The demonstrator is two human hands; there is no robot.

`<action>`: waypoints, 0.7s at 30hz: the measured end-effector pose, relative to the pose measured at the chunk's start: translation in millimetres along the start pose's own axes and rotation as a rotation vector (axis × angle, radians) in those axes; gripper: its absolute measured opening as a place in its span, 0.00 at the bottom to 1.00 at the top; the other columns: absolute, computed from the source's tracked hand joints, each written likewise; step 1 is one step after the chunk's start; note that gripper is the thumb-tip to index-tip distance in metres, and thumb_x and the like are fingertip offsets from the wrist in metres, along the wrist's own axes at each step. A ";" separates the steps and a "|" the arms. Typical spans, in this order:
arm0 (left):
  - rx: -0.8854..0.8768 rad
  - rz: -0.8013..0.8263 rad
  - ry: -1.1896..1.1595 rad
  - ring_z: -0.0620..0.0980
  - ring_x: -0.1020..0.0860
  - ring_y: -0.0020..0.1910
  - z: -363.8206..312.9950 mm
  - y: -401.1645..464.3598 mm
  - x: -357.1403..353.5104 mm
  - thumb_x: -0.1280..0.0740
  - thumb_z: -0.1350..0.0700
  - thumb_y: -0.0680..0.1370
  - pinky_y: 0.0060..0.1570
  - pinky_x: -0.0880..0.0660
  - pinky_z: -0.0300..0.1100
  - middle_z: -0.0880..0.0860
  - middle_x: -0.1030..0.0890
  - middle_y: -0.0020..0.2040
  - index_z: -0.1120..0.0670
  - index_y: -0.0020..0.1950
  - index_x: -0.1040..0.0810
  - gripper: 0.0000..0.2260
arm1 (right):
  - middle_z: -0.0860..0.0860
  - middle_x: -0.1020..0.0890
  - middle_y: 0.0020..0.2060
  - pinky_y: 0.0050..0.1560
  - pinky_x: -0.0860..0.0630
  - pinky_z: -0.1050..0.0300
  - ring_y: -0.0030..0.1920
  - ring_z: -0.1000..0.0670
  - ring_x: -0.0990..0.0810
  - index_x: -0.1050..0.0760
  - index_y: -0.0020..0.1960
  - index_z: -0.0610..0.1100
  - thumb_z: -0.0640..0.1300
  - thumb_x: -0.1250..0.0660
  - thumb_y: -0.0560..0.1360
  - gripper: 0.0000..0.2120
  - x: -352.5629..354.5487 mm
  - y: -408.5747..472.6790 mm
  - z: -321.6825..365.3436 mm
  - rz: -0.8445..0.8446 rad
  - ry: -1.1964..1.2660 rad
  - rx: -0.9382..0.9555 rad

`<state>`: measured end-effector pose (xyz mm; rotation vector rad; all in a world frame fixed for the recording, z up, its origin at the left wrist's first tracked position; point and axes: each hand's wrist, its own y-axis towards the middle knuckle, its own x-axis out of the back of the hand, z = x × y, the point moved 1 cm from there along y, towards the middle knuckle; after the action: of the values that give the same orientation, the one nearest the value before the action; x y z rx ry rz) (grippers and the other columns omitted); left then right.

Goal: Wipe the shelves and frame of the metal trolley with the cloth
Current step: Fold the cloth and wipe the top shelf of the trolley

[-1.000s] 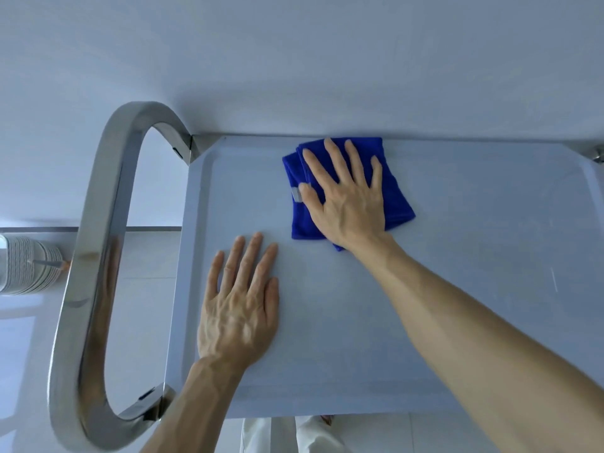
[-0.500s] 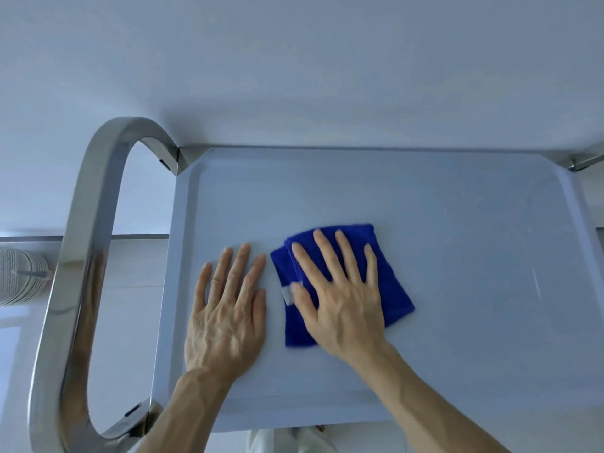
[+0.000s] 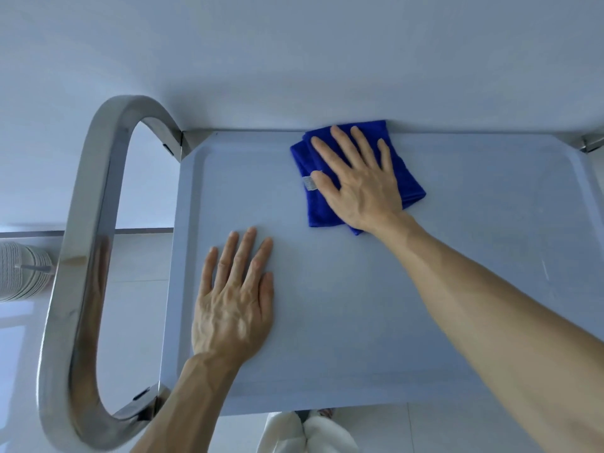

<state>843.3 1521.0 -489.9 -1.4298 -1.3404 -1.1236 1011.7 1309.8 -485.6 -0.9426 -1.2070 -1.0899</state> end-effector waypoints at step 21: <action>-0.024 -0.018 -0.204 0.58 0.39 0.78 -120.9 51.0 -6.7 0.39 0.53 0.82 0.76 0.46 0.59 0.56 0.37 0.78 0.53 0.76 0.31 0.21 | 0.54 0.46 0.81 0.78 0.55 0.36 0.81 0.47 0.51 0.49 0.80 0.62 0.65 0.54 0.81 0.28 4.5 -20.2 -97.4 -0.048 0.024 -0.188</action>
<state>887.3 1399.0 -468.9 -1.5866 -1.4883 -1.0294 1014.8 1210.7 -494.4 -1.0451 -1.1264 -1.2662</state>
